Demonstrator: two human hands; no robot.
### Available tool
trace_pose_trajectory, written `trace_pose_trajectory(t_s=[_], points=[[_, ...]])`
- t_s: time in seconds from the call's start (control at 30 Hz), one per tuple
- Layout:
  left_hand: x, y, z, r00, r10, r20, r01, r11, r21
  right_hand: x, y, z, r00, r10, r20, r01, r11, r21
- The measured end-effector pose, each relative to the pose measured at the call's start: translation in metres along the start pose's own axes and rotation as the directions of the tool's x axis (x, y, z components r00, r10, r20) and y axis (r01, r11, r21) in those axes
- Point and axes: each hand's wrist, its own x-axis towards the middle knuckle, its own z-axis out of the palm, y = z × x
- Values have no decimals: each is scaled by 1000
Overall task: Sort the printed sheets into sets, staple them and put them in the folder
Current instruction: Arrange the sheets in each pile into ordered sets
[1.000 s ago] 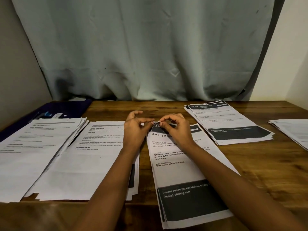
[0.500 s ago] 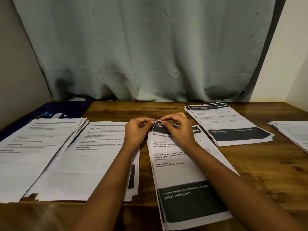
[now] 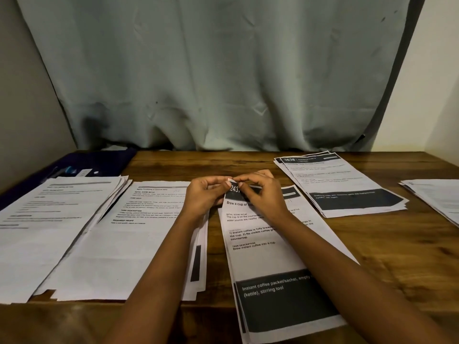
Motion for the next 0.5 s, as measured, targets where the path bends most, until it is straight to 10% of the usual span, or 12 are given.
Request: trace_pose_trajectory(t_s=[0.5], points=[[7, -12, 0, 977, 156, -142, -129, 974, 187, 4, -2, 3, 997, -23, 76, 25, 999, -25]])
